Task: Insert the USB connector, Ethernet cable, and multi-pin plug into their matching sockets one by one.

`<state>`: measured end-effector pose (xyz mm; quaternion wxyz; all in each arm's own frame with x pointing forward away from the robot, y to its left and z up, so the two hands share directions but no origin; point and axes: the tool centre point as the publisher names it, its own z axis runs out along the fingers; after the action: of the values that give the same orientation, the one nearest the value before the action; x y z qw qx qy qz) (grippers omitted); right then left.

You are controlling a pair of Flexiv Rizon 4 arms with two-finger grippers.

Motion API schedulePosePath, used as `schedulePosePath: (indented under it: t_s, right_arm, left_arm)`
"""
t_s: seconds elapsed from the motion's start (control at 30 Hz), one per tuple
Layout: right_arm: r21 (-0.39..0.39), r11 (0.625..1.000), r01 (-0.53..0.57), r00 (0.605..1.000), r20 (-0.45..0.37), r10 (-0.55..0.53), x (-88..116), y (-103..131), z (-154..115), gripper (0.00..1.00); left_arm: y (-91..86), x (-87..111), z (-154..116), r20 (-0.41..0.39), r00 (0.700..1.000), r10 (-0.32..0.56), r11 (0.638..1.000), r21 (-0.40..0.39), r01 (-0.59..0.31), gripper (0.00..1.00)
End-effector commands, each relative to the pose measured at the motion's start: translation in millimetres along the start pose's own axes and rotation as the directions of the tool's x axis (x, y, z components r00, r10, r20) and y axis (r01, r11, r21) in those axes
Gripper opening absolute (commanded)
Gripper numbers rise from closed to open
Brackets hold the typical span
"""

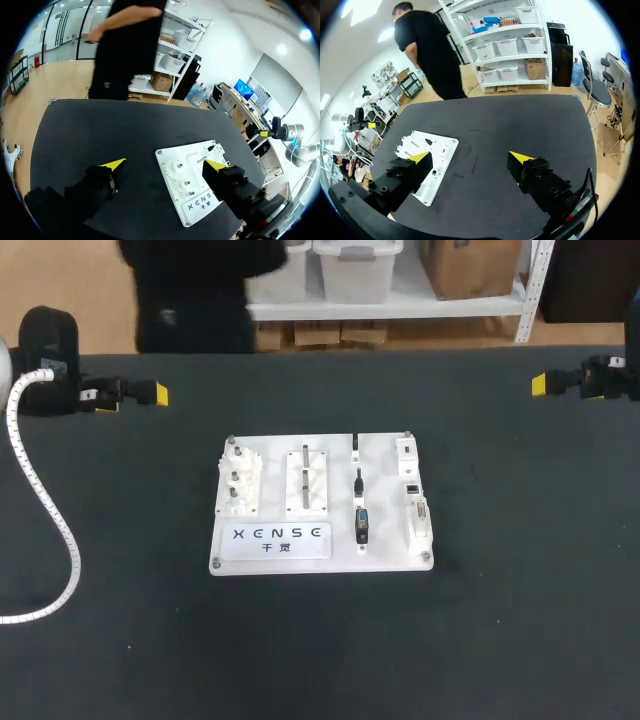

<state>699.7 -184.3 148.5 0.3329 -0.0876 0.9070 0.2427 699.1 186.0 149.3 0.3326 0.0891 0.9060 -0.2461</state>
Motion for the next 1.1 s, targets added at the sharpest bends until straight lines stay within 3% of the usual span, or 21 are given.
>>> schedulePosePath:
  t_s: [0.03,0.87,0.93,1.0,1.1]
  right_arm:
    - [0.001,1.0,0.0,1.0,-0.001,0.0,-0.2,0.1,0.0,1.0]
    - [0.001,1.0,0.0,1.0,-0.001,0.0,-0.2,0.1,0.0,1.0]
    - [0.001,1.0,0.0,1.0,-0.001,0.0,-0.2,0.1,0.0,1.0]
    - [0.001,1.0,0.0,1.0,-0.001,0.0,-0.2,0.1,0.0,1.0]
    - [0.001,1.0,0.0,1.0,-0.001,0.0,-0.2,0.1,0.0,1.0]
  left_arm:
    - [-1.2,-1.1,-0.1,-0.006,1.0,-0.001,1.0,-0.007,0.001,1.0]
    - [-1.2,-1.1,-0.1,-0.006,1.0,-0.001,1.0,-0.007,0.001,1.0]
    - [-5.1,-3.6,3.4,-0.065,0.987,0.145,0.989,0.042,-0.143,1.0]
    - [-11.3,-4.8,5.4,-0.074,0.952,0.296,0.951,0.11,-0.287,1.0]
    - [-23.4,-1.1,7.9,-0.062,0.843,0.534,0.837,0.18,-0.516,1.0]
